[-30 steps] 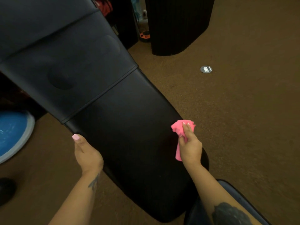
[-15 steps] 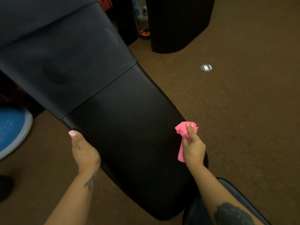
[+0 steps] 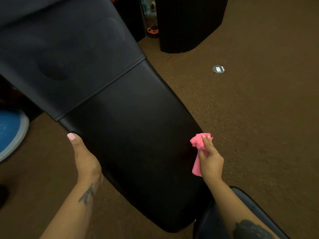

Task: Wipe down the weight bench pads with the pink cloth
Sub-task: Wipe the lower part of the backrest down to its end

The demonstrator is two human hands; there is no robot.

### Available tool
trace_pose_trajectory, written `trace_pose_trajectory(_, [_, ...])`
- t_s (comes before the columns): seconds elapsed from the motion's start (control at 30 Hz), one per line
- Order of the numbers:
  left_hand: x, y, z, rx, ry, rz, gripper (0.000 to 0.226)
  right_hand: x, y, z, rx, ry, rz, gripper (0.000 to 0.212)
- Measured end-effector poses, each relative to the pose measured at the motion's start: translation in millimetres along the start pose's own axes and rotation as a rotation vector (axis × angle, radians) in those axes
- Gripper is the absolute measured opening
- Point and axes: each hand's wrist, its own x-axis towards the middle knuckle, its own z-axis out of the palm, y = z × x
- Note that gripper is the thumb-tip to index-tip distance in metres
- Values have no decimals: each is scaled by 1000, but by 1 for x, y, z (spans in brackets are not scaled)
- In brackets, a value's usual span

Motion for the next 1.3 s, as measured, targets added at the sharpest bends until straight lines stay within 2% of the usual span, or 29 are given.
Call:
trace_pose_trajectory(0.13, [-4,0,4,-31,0,7,99,4,-15,11,7,30,-50,49])
trace_pose_trajectory(0.17, [-4,1,4,-24,8,5,99,1,-16,12,-14,19,-81,50])
trace_pose_trajectory(0.3, [-4,1,1,-23,-23,-21,115,-16,-5,7,-71,-59,-186,56])
trace_pose_trajectory(0.4, [1,-3,1,-13,14,-22,132,-20,14,1,-58,-63,-111,55])
trace_pose_trajectory(0.5, [2,-3,2,47,19,-4,132,-13,24,-4,-21,-8,84,50])
trace_pose_trajectory(0.57, [-1,1,2,109,-45,69,129,-4,21,-5,-15,32,132,48])
trace_pose_trajectory(0.77, [5,-2,1,124,-58,113,142,2,-8,10,22,48,11,46])
trace_pose_trajectory(0.9, [18,-12,0,139,-45,98,128,-18,8,7,-19,-24,-86,51])
trace_pose_trajectory(1.07, [19,-11,3,146,-26,113,135,-18,32,-1,-30,-15,31,52])
trace_pose_trajectory(1.3, [13,-3,6,112,-56,142,144,1,15,6,-20,70,102,48])
